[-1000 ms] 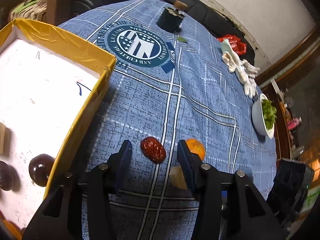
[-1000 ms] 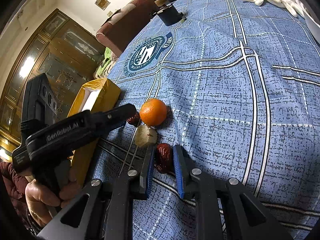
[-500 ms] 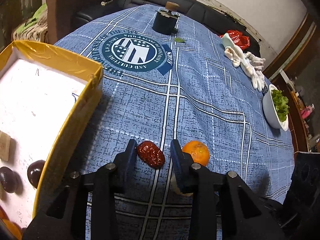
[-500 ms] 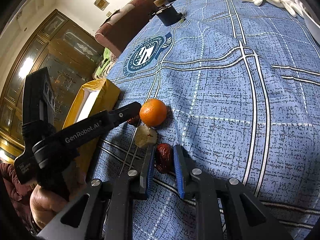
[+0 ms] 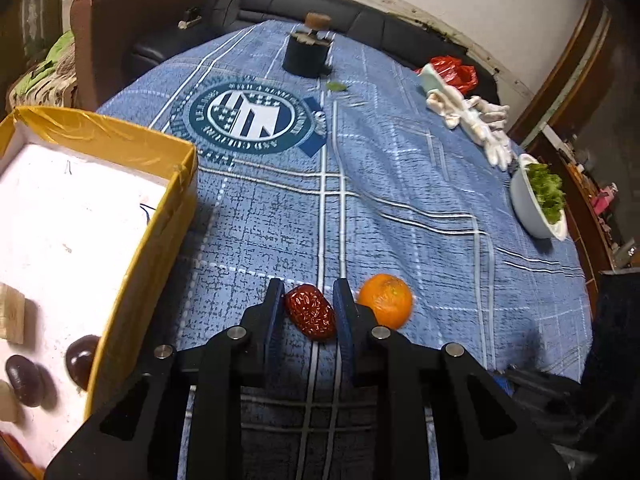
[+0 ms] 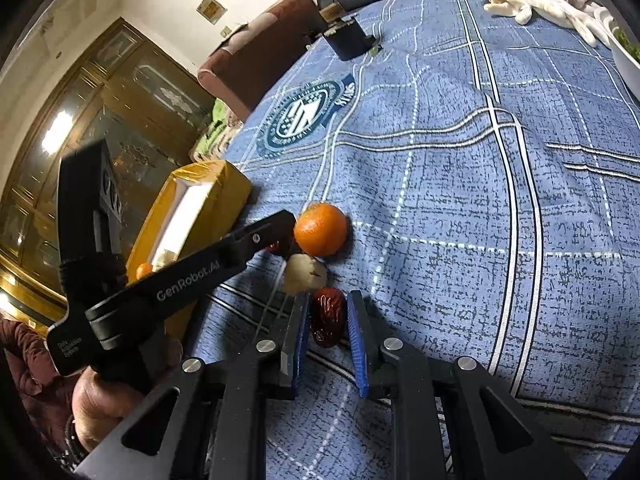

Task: Organize fruits
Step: 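Return both tools to the tablecloth and grasp a red date with each gripper, then carry both red dates into the tray and open both grippers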

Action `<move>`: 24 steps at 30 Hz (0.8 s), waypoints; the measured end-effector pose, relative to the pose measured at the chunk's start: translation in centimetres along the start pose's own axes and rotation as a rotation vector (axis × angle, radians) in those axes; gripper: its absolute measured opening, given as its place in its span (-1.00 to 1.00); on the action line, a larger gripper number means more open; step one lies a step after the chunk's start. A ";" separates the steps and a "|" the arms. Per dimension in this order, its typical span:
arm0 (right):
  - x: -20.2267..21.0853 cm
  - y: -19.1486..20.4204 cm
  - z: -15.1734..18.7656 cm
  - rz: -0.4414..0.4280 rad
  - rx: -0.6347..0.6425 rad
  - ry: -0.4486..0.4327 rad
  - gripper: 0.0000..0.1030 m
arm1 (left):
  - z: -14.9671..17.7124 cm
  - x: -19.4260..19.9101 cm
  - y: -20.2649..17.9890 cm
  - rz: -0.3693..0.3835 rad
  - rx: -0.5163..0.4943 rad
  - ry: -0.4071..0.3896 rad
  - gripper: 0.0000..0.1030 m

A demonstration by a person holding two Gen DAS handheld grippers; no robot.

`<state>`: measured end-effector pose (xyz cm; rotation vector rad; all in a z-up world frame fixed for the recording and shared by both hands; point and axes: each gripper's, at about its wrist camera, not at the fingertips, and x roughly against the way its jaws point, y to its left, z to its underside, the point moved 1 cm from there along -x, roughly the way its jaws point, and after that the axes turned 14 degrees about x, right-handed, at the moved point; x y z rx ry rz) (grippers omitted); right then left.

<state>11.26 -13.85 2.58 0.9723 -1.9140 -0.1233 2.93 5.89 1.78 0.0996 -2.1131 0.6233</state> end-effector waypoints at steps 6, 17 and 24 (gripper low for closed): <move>1.0 0.2 -0.2 -0.033 -0.009 -0.051 -0.65 | 1.3 4.9 -0.4 0.048 -0.089 -0.095 -0.57; 2.1 5.0 -1.5 -0.114 0.031 -0.138 -0.65 | 3.7 14.4 7.1 -0.042 -0.170 -0.278 -0.56; -0.1 13.2 -3.6 -0.207 0.145 -0.140 -0.65 | 2.4 17.6 15.1 -0.153 -0.078 -0.347 -0.56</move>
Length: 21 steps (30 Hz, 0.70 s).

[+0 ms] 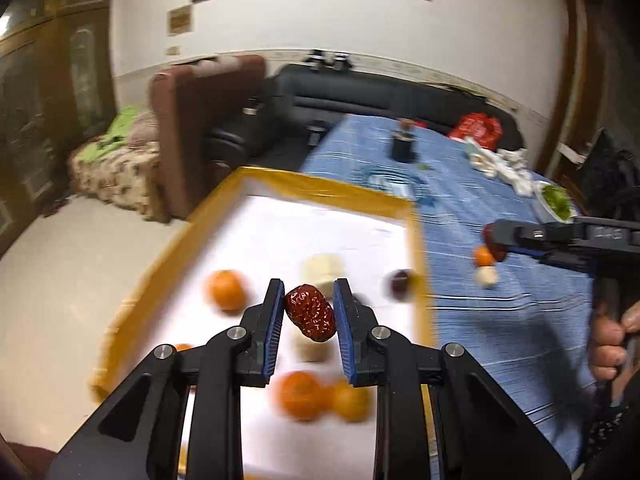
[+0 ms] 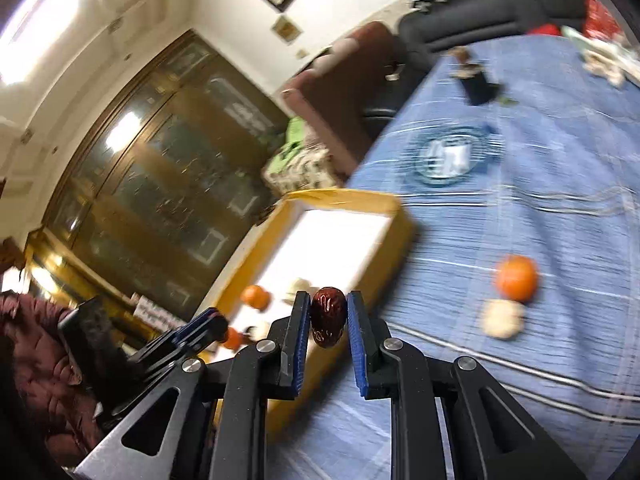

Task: Organize fruits
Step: 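Carry both red dates into the tray and open both grippers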

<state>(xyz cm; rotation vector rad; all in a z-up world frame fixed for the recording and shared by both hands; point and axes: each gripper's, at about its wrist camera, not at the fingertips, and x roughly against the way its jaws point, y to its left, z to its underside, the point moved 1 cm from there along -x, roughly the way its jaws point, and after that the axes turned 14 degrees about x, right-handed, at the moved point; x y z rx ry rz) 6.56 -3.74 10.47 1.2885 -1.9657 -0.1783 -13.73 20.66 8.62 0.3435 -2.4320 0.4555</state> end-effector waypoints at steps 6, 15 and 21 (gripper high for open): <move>-5.5 5.0 -0.1 -0.070 0.036 0.082 -0.65 | 0.0 -1.0 4.1 -0.041 0.035 0.016 -0.56; -12.2 6.4 0.0 -0.031 0.017 0.174 -0.64 | 0.2 -3.0 4.6 -0.039 -0.008 0.050 -0.56; -15.3 7.6 -0.8 -0.030 0.039 0.199 -0.64 | -0.1 -4.1 5.0 -0.051 -0.008 0.086 -0.56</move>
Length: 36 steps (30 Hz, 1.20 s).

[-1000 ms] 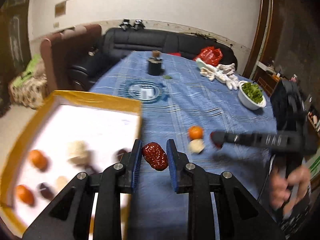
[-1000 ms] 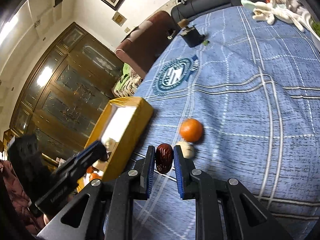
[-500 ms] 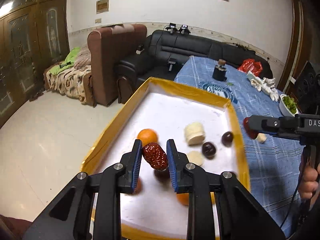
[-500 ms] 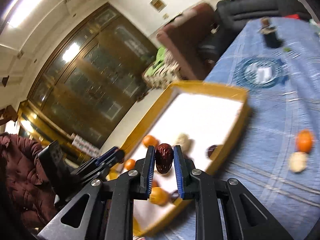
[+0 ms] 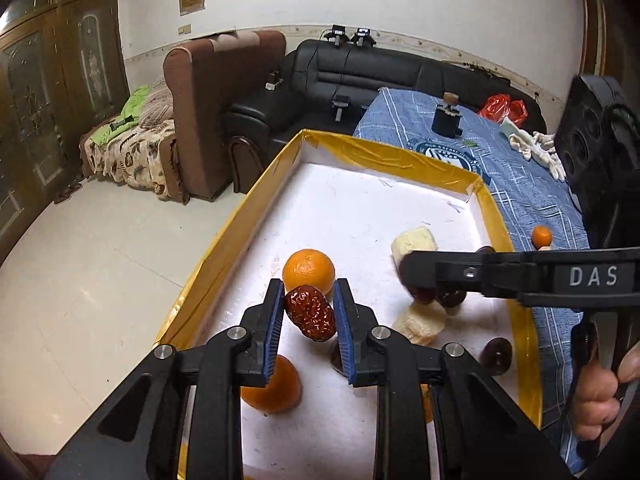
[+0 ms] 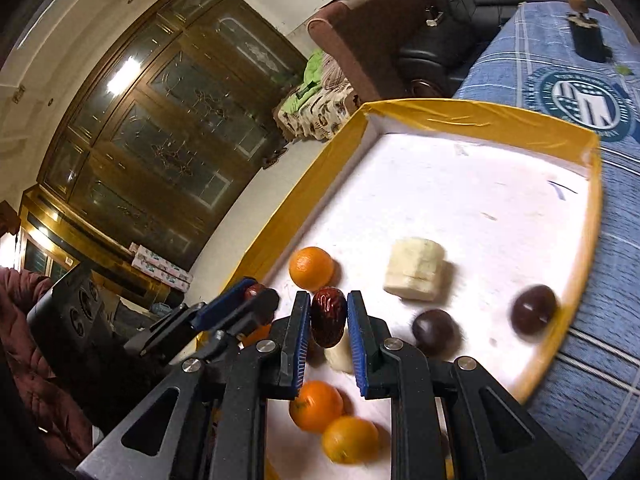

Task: Organize fruits
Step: 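Carry both red dates into the tray and open both grippers, then grasp a mandarin with the right gripper while the left tool moves to a yam slice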

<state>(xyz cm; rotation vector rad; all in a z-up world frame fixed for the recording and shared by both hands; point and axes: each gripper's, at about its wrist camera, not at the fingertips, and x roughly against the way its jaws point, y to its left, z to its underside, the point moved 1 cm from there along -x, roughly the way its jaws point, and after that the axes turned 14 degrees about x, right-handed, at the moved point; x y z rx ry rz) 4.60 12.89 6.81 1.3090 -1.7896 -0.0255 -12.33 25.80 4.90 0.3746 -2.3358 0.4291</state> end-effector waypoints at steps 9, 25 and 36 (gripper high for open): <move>-3.0 0.2 -0.4 0.042 0.016 0.055 -0.58 | 0.3 -0.5 0.2 -0.048 -0.009 0.038 -0.51; 12.3 -7.7 1.8 0.172 -0.068 -0.167 -0.35 | 1.3 3.8 -8.3 0.100 -0.190 -0.006 0.34; 17.6 -19.9 6.6 0.290 -0.349 -0.147 -0.29 | 3.7 3.5 -18.0 0.231 -0.383 0.089 0.36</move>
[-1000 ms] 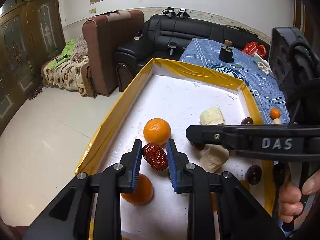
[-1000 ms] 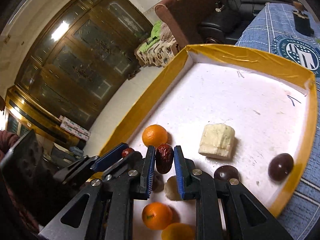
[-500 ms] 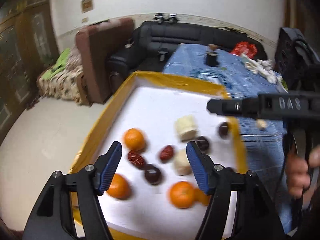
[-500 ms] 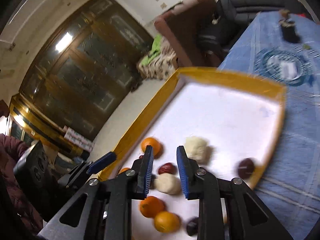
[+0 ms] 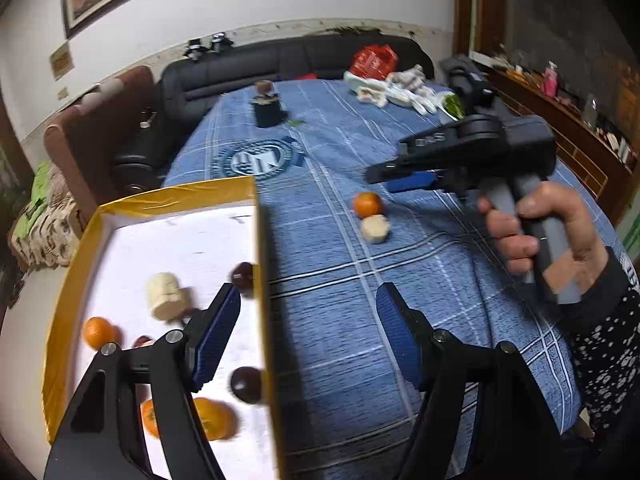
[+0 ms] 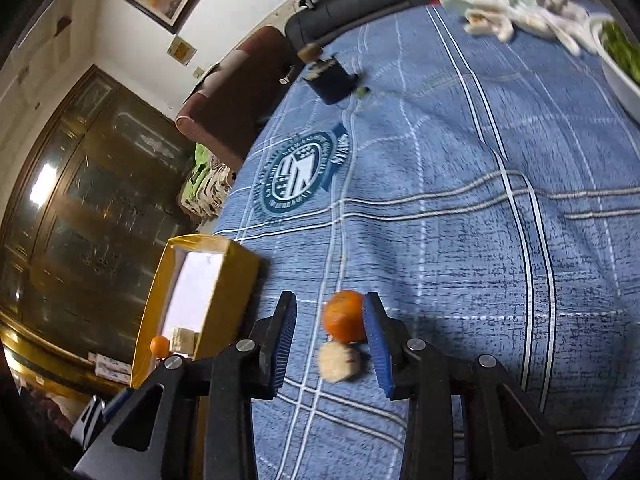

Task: Organize fruits
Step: 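Grasp a mandarin with the right gripper while the left tool moves to a yam slice, then grasp the yam slice with the left gripper while the right gripper lifts the mandarin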

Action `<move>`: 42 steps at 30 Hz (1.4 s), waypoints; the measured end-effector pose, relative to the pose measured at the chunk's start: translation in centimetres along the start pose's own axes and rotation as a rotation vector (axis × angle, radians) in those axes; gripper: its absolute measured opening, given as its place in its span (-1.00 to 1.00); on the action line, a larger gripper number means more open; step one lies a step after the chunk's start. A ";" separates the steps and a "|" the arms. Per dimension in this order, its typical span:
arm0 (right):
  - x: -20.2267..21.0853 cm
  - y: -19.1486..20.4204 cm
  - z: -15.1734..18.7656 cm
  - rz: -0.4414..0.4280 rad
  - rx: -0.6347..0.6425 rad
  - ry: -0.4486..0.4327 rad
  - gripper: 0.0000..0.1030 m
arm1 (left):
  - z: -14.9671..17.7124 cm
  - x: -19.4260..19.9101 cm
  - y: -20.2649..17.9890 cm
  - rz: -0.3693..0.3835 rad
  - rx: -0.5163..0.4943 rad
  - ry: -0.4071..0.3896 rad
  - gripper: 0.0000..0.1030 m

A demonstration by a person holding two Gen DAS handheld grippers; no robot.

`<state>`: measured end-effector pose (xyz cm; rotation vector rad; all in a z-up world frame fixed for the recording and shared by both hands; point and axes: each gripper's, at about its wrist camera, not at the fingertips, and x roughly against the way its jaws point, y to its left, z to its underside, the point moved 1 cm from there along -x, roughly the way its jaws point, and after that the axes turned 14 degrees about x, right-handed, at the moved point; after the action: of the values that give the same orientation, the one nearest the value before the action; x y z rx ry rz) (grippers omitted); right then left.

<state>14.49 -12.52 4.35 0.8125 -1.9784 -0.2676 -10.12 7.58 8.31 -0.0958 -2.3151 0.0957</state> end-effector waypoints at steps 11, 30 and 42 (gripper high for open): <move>-3.5 1.9 0.4 0.108 0.136 0.065 -0.34 | -0.1 -2.6 -2.3 0.000 -0.026 0.074 0.36; 3.0 -5.4 -0.1 -0.087 -0.136 -0.063 -0.39 | -3.4 -12.5 -6.8 -0.037 -0.024 0.175 0.32; 2.2 -5.2 -0.1 -0.094 -0.144 -0.048 -0.39 | -3.1 -13.7 -7.9 -0.018 -0.056 0.160 -0.48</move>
<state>16.13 -17.83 3.41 0.8131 -1.9433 -0.4826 1.14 -1.56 1.20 -0.1071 -2.1589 0.0140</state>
